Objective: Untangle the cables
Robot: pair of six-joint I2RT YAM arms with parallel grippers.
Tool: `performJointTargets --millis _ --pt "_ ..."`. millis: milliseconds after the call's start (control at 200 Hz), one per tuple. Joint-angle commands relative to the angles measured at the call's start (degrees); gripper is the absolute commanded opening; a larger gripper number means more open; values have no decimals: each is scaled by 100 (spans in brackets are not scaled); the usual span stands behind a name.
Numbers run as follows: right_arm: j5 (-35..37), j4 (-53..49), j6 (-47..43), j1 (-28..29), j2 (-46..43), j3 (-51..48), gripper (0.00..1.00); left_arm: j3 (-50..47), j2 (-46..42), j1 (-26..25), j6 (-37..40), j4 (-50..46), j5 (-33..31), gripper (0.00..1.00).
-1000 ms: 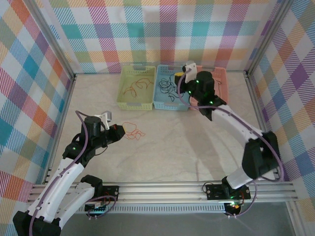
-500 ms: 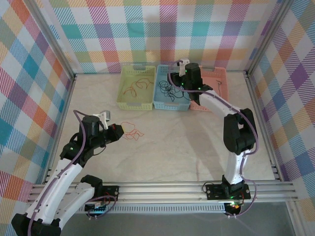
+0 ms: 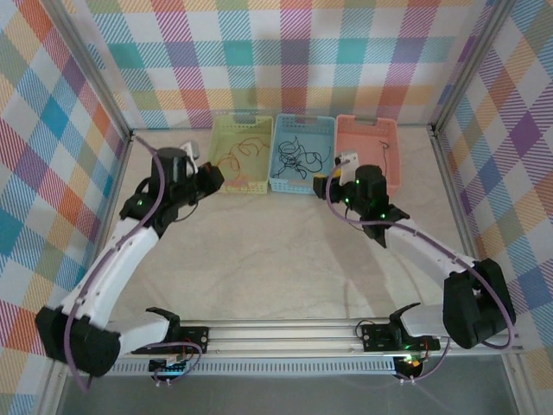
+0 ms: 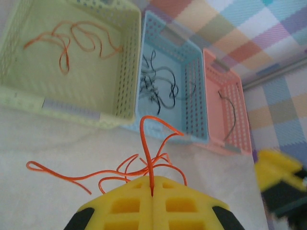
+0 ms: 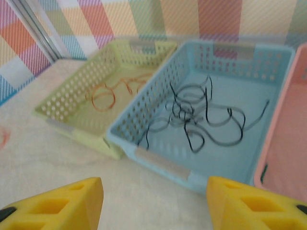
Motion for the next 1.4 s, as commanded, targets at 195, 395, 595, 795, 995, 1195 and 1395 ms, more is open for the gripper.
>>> performJointTargets --millis 195,395,595,795,995,1195,1395 --pt "38 777 226 42 -633 -775 58 1597 1859 72 156 390 -651 0" --pt "14 879 334 48 -555 -907 57 2534 3018 105 160 345 -777 0" --pt "44 940 331 47 -545 -946 56 3291 3896 250 235 162 -768 0" --pt "-33 979 349 49 -485 -948 56 3959 4618 267 380 -92 -679 0" --pt "3 968 331 50 -399 -931 56 4167 5066 357 384 -203 -553 25" --pt "232 944 296 48 -343 -909 62 3398 4543 365 465 -44 -607 100" --pt "612 909 237 49 -395 -948 72 1420 2796 361 575 659 -1215 100"
